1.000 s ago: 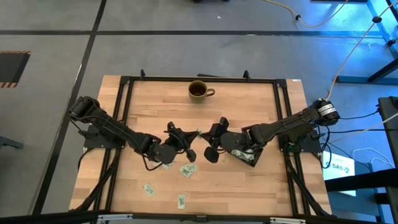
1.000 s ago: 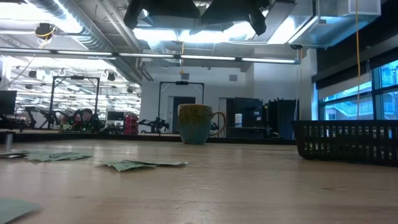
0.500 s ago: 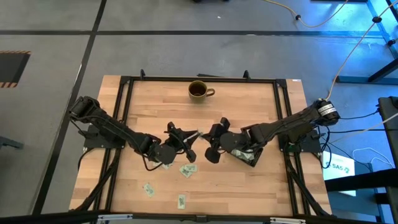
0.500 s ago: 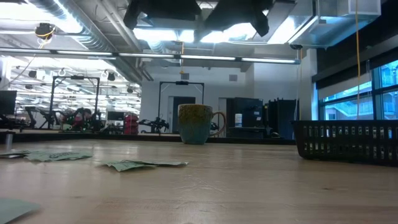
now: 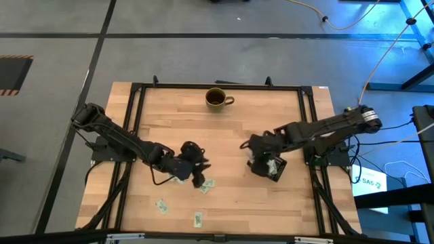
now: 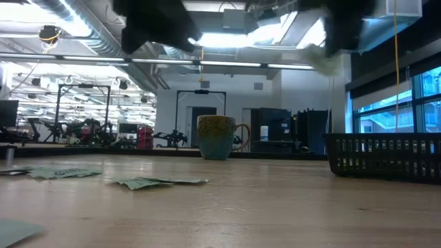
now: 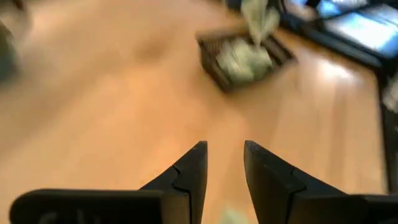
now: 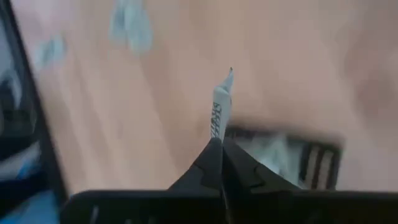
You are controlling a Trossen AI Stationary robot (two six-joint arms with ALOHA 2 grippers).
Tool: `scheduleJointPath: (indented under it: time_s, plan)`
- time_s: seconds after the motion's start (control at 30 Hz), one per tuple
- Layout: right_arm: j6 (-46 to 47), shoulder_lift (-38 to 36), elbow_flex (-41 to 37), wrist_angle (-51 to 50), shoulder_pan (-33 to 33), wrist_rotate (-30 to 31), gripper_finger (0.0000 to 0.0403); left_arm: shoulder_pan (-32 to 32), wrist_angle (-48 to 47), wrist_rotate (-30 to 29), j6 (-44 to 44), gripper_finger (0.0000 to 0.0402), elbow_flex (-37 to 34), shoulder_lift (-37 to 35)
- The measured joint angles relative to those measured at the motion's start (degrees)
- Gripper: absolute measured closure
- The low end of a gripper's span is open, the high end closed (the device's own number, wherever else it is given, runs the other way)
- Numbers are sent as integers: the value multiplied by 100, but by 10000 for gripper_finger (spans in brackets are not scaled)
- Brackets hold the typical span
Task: Pick and place Stevia / Truvia into bins
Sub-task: Put the stevia packet into the black bin
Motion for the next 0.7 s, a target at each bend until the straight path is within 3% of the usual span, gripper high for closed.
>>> scheduleJointPath:
  time_s: [0.1, 0.2, 0.47, 0.7]
  plan:
    - [-8, -148, -378, -54, -57, -780, 403, -11, -408, 826, -334, 302, 1, -3]
    - [-93, -224, -918, 202, -89, -1133, 403, -14, -563, 1349, -600, 302, 0, 18]
    - [42, -221, -2264, 1237, -225, -1611, 403, -16, -627, 1425, -744, 302, -2, 27]
    - [184, -221, -2623, 1639, -223, -1526, 403, -11, -613, 1409, -744, 302, -2, 27]
